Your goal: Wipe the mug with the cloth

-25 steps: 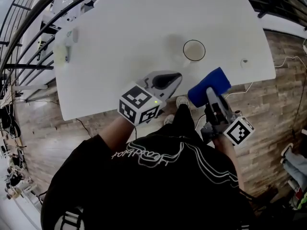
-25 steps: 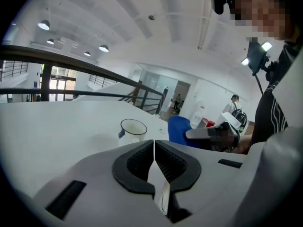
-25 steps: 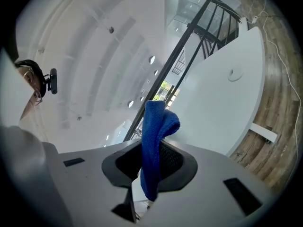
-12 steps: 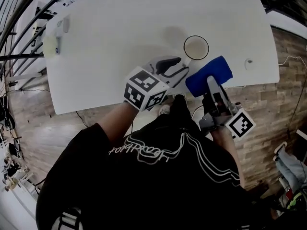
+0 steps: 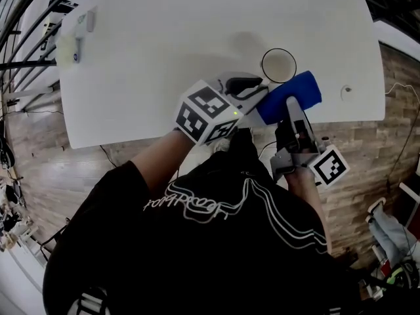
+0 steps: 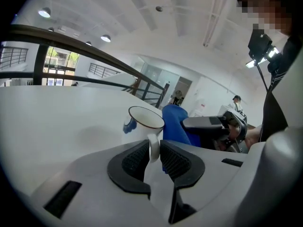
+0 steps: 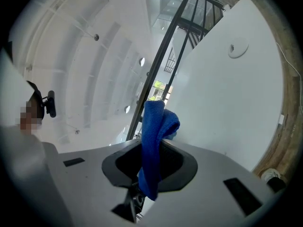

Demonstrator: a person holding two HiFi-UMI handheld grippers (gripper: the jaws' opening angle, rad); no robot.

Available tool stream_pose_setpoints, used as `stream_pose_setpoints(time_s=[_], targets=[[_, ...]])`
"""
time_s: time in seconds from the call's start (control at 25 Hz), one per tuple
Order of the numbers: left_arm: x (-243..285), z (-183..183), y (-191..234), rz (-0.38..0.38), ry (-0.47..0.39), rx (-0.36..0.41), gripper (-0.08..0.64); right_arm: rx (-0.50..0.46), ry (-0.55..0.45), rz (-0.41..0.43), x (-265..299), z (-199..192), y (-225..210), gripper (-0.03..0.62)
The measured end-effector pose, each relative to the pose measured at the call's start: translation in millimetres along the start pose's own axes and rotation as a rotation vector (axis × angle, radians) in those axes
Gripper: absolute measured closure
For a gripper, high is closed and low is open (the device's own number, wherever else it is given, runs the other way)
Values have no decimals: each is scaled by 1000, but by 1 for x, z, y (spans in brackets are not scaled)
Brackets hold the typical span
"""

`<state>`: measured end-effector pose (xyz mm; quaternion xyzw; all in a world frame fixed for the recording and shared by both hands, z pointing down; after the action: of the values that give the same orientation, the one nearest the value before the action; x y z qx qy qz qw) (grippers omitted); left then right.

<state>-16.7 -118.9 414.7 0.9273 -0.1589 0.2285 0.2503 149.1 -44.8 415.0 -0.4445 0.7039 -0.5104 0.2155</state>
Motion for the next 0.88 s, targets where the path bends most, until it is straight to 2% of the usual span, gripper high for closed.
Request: stream_pose_setpoints(time_s=[0.2,0.4,0.56,0.72,0.88], targets=[[0,-1,1,-19,1,-1,489,37,-21,-18,3,-4,-6,531],[2,-1,0,-24,14,20,491,31,-5,-44,6,-4,-12,531],[2,1,-1,-16,39,76,491,-36,47,-113,10,-1,-12,531],[3,2,-1,-21,48,98,491,-115,123,-163,16,4,-12,531],[4,2,0,-36,51,135,489,-117,207,-226,22,10,-18,531]])
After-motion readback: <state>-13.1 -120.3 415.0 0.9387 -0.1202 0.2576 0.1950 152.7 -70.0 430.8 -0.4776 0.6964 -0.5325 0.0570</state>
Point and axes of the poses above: the fingertips, and each gripper's own axes: x forward along the fingers, y to its left, z out of its top, the point moved 8 cm from there along -x, backward along the fingers, and after that the axes turned 4 degrees about y, right-handed, at the moved point
